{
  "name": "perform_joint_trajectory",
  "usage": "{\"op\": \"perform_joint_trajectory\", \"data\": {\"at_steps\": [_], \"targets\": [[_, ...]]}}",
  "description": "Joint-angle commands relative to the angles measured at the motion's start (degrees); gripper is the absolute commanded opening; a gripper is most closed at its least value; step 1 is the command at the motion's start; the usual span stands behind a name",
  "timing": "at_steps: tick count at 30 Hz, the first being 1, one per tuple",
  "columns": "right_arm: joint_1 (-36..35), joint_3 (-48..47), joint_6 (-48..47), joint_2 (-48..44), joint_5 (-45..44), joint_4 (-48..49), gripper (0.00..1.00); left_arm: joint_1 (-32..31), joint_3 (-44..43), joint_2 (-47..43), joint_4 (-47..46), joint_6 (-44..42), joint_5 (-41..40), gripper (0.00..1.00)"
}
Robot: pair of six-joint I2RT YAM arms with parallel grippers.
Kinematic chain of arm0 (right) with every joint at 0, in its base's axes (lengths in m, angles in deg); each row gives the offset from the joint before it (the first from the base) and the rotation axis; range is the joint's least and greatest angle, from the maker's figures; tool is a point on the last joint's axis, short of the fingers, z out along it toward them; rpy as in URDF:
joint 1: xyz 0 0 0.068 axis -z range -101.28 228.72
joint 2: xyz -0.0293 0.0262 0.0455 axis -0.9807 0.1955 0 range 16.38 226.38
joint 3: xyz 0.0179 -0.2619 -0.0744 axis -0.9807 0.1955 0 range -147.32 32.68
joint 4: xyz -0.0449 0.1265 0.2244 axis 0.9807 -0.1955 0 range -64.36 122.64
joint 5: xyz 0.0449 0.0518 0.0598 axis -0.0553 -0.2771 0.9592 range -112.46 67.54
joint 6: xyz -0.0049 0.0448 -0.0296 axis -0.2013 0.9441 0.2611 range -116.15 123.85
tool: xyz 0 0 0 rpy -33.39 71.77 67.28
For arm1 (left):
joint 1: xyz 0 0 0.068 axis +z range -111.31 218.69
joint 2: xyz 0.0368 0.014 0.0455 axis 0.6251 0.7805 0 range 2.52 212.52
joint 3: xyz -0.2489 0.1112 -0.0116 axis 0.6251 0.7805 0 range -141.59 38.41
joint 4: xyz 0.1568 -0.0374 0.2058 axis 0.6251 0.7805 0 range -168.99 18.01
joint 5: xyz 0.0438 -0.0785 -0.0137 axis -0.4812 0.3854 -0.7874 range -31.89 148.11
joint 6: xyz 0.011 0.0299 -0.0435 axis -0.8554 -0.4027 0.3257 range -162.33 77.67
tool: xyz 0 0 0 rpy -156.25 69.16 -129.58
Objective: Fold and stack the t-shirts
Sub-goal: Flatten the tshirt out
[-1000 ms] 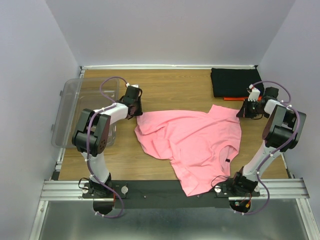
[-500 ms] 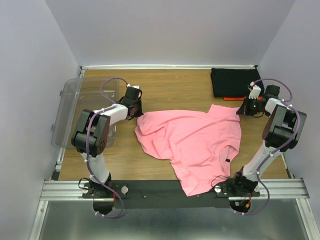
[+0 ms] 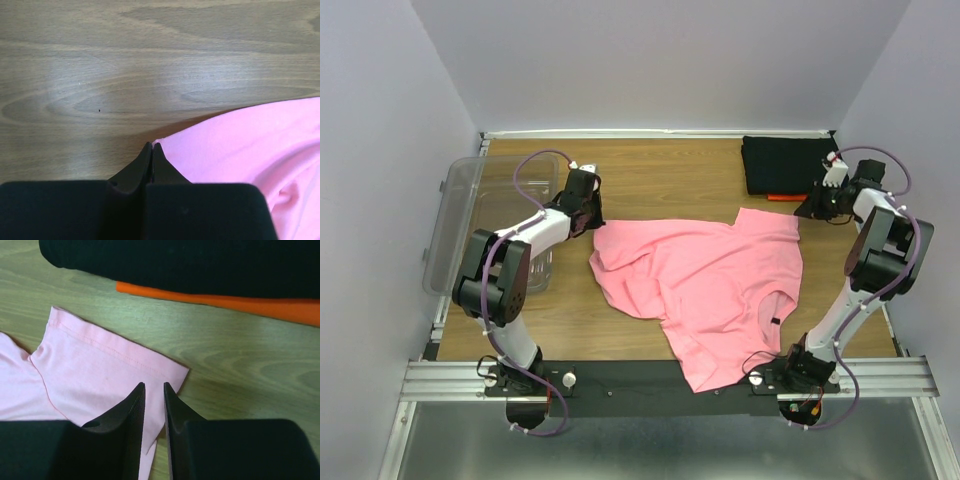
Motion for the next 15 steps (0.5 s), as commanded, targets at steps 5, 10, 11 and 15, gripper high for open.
{"op": "perform_joint_trajectory", "data": {"at_steps": [5,10,11,15], "targets": [[0.6,-4.89,3.43,6.85,1.26,-1.1,0.28,0.09,0.61,-1.79,-1.18,-0.59,0.26,0.0],[0.6,-5.33,3.7,8.44,-0.85,-1.19,0.28,0.09,0.7,-2.05,-1.44,-0.59,0.61,0.0],[0.6,-5.33,3.52,8.62,-1.29,-1.19,0.29,0.09,0.7,-2.14,-1.53,-0.68,0.7,0.0],[0.6,-4.28,2.38,7.66,-3.13,-1.1,0.31,0.09,0.79,-2.5,-1.53,-0.59,0.79,0.0]]}}
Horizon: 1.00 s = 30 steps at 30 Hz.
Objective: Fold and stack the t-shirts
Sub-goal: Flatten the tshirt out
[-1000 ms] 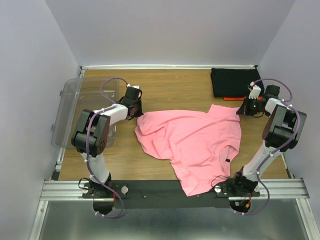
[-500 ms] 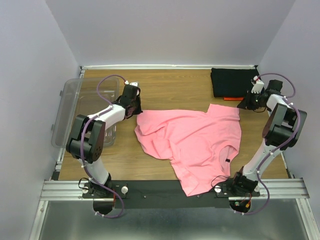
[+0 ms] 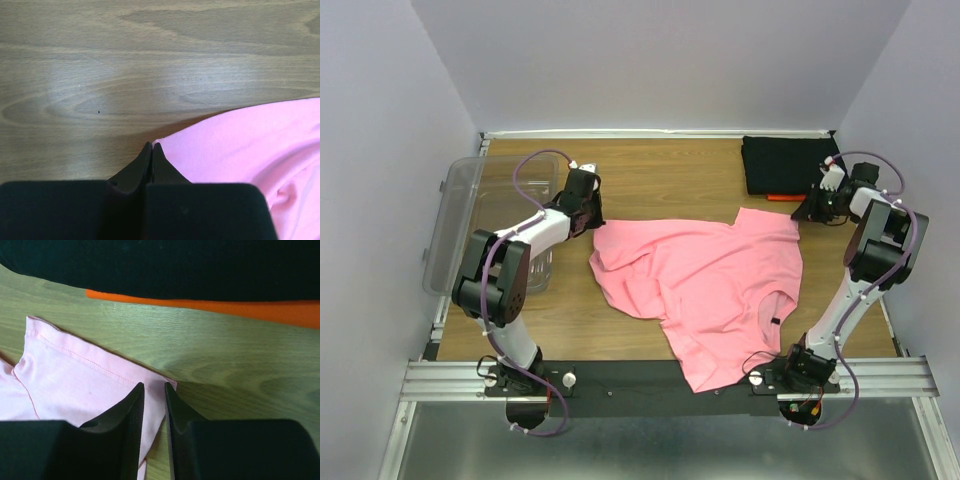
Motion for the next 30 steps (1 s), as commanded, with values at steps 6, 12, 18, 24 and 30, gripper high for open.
{"op": "perform_joint_trajectory", "data": {"at_steps": [6,12,18,24,30], "targets": [[0.6,0.01,-1.12,-2.08,-3.05,-0.86,0.33,0.09,0.99,-2.67,-1.2,-0.64,1.1,0.0],[0.6,-0.08,-1.56,-4.11,-4.28,-0.86,0.34,0.09,1.25,-2.58,-1.47,-0.63,1.54,0.0],[0.6,-0.08,-1.65,-3.67,-5.42,-0.77,0.34,0.09,1.25,-2.85,-1.47,-0.64,1.62,0.0],[0.6,0.18,-1.73,-1.21,-6.12,-0.77,0.35,0.09,1.25,-2.67,-1.56,-0.72,1.98,0.0],[0.34,1.5,-1.73,0.46,-4.54,-0.86,0.36,0.09,1.25,-2.58,-1.73,-0.72,2.06,0.0]]}}
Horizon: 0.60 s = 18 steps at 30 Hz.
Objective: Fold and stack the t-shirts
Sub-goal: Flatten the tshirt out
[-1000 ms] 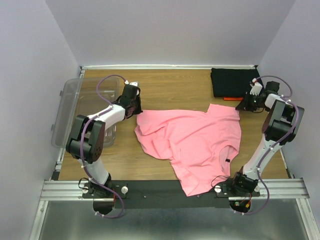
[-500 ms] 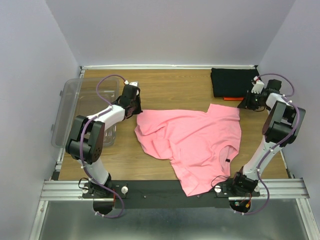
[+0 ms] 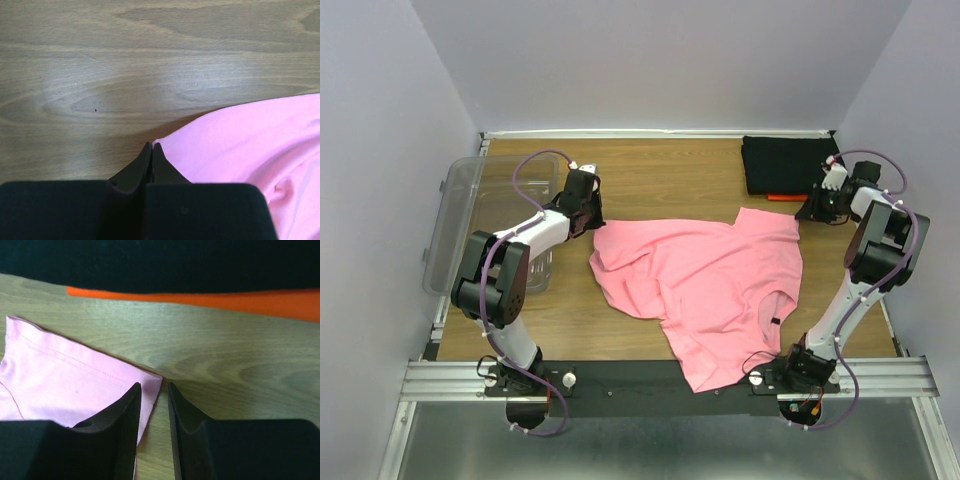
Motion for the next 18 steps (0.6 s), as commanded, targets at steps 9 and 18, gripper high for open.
{"op": "perform_joint_trajectory", "data": {"at_steps": [9,18], "targets": [[-0.81,3.22,-1.32,2.01,-0.33,-0.75,0.23,0.09,0.49,-2.46,-1.19,-0.79,1.19,0.0],[-0.81,2.17,-0.88,-3.25,4.68,-0.84,0.01,0.09,0.93,-5.7,-2.15,-0.88,1.19,0.0]]}}
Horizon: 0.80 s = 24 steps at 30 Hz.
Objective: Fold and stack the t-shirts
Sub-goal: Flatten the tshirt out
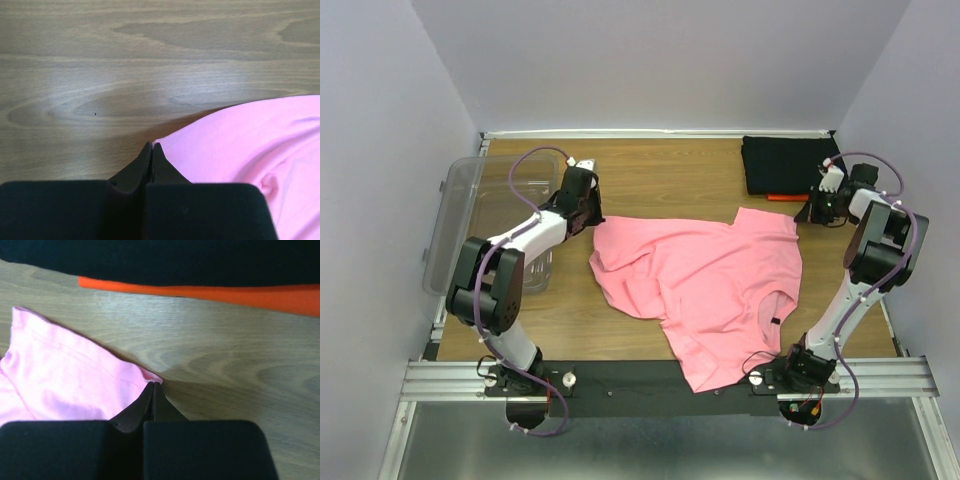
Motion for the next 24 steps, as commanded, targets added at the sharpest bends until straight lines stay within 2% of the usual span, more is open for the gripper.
{"op": "perform_joint_trajectory", "data": {"at_steps": [1,6,16,24], "targets": [[-0.37,-0.08,0.25,-4.87,4.31,-1.78,0.01,0.09,0.49,-3.65,-2.06,-0.75,0.97,0.0],[-0.46,-4.03,2.45,-8.13,7.57,-1.78,0.0,0.26,-2.49,-3.4,-2.86,-0.83,0.88,0.0],[-2.04,-16.69,7.9,-8.23,11.43,-1.52,0.01,1.76,-17.07,2.31,-2.16,-1.97,-0.43,0.0],[-3.18,-19.69,10.63,-9.28,10.82,0.85,0.0,3.6,-25.78,4.6,-2.59,-3.03,-1.31,0.0]]}}
